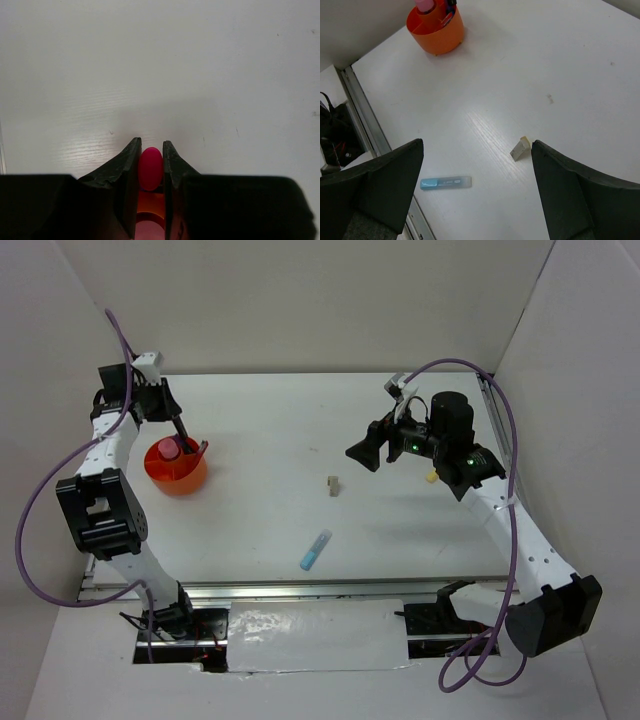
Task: Sort the stationery into containers
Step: Place the pen in the storage box.
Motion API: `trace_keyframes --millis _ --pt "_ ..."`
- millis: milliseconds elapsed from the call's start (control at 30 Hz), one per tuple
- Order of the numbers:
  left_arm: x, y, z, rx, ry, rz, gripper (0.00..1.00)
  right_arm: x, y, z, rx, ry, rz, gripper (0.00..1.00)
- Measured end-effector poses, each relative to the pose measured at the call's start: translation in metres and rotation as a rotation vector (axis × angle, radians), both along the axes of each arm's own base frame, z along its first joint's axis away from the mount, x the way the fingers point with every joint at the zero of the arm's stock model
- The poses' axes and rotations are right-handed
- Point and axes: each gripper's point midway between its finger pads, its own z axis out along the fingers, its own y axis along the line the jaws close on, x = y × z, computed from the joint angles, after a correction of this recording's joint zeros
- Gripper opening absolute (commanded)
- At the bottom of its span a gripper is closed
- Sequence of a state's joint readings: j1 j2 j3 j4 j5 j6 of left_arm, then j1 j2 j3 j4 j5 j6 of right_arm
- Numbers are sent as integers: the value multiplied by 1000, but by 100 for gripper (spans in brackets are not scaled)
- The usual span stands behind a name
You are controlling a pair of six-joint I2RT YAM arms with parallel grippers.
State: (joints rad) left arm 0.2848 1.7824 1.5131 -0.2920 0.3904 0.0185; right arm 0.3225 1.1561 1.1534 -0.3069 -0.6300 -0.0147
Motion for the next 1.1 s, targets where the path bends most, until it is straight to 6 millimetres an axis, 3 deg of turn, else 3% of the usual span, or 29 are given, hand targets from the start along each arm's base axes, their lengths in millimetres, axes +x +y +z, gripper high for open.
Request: trace_keyframes --millis 333,600,1100 --pt "-9 -2 3 -18 -4 -13 0 1 1 -2 -3 4 2 95" --pt "-15 -7 26 -12 -51 -27 0 1 1 -2 -3 5 3 95" --pt "-22 -16 16 -24 -11 -48 0 1 1 -3 -8 0 5 95"
